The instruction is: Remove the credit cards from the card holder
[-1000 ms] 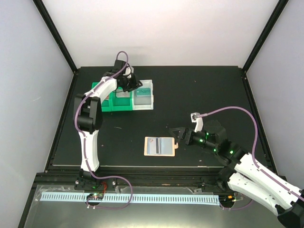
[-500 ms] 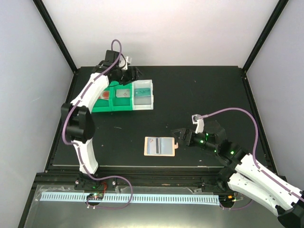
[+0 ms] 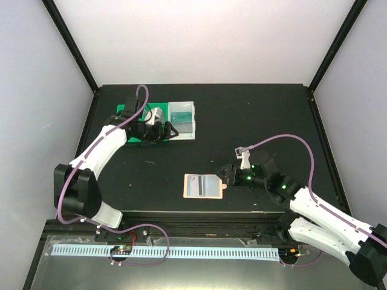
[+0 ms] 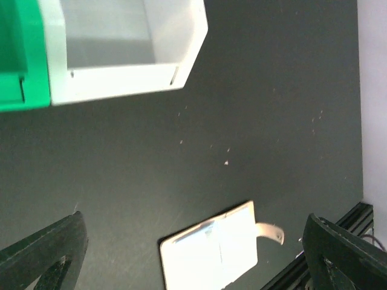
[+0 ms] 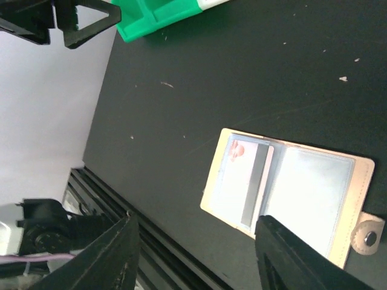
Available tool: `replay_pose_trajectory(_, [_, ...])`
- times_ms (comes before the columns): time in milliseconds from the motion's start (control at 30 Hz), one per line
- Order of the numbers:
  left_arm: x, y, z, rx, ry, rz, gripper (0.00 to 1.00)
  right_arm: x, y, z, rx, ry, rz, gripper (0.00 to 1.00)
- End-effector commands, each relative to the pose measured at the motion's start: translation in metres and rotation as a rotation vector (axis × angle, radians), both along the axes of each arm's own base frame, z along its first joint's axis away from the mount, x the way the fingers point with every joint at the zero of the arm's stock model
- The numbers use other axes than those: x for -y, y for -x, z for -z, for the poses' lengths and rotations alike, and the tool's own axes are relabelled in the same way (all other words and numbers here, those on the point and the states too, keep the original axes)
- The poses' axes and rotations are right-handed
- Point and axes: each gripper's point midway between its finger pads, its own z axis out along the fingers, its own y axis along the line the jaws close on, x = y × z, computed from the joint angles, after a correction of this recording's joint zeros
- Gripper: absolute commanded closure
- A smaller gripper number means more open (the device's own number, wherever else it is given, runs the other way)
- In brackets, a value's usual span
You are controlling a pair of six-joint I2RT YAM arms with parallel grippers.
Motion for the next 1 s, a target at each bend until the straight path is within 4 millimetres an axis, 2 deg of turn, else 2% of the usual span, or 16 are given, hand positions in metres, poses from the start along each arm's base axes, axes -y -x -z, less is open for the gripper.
replay_pose_trajectory(0, [-0.003, 0.026, -0.015, 0.069, 0.003, 0.038, 0.01, -0.007, -0.001, 0.008, -0.025, -0.019, -0.017, 0.52])
replay_pose_trajectory(133, [-0.007, 0.048, -0.007, 0.085, 0.018, 0.023, 0.01, -0.010, -0.004, 0.024, -0.074, 0.009, -0.007, 0.60])
replay_pose_trajectory(400, [-0.004, 0.092, -0.007, 0.181, 0.137, 0.057, 0.01, -0.022, -0.004, 0.043, -0.121, 0.059, -0.033, 0.66])
replay_pose_trajectory(600, [-0.003, 0.117, -0.011, 0.235, 0.246, 0.032, 0.01, -0.038, 0.000, 0.058, -0.150, 0.106, -0.071, 0.73])
replay_pose_trajectory(833, [-0.004, 0.118, -0.006, 0.215, 0.335, -0.055, 0.01, -0.050, 0.000, 0.069, -0.168, 0.133, -0.073, 0.77])
replay_pose_trajectory(967, [-0.002, 0.119, -0.003, 0.220, 0.325, -0.027, 0.01, -0.053, -0.002, 0.077, -0.170, 0.162, -0.071, 0.78])
